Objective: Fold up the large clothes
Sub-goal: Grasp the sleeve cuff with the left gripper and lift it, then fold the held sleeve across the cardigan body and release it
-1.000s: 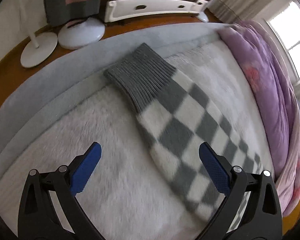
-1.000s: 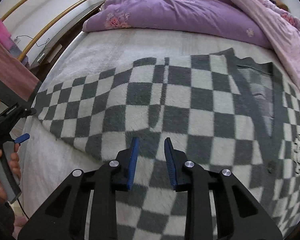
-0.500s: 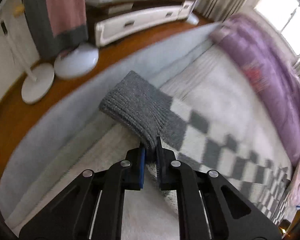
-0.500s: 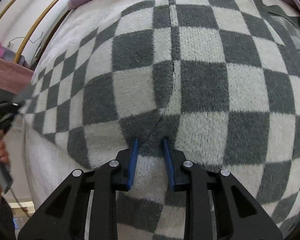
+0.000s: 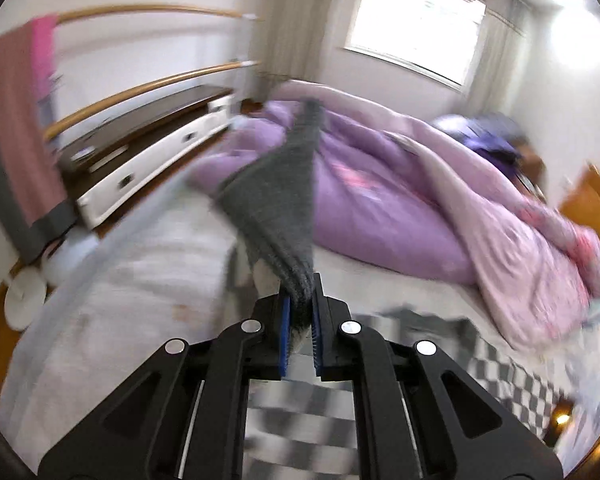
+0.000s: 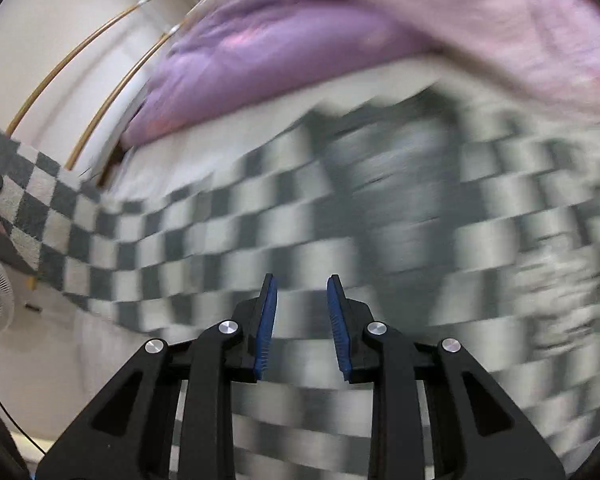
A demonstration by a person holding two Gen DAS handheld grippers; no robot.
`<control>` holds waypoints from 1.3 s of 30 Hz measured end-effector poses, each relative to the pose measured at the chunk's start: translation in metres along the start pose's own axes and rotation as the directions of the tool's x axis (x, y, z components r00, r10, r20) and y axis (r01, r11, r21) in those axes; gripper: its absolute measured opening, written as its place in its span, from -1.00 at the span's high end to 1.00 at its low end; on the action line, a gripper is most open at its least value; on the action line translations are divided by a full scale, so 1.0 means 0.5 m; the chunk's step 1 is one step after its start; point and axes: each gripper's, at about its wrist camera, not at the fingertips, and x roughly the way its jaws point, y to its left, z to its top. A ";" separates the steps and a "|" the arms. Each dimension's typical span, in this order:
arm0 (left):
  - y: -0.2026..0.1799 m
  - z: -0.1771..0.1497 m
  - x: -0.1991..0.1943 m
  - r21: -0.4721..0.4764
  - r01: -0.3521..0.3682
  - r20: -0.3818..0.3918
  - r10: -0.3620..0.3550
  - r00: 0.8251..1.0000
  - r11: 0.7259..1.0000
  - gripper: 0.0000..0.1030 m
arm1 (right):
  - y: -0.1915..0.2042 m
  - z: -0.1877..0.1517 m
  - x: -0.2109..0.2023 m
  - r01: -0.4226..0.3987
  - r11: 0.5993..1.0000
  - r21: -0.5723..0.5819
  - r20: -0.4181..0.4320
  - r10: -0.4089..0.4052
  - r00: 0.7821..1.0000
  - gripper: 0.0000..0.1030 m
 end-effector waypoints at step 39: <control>-0.635 -0.474 0.300 0.181 0.434 -0.574 -0.264 0.775 0.883 -0.45 | -1.012 -0.157 -0.188 -0.001 0.537 0.844 0.152 -0.236 0.960 0.14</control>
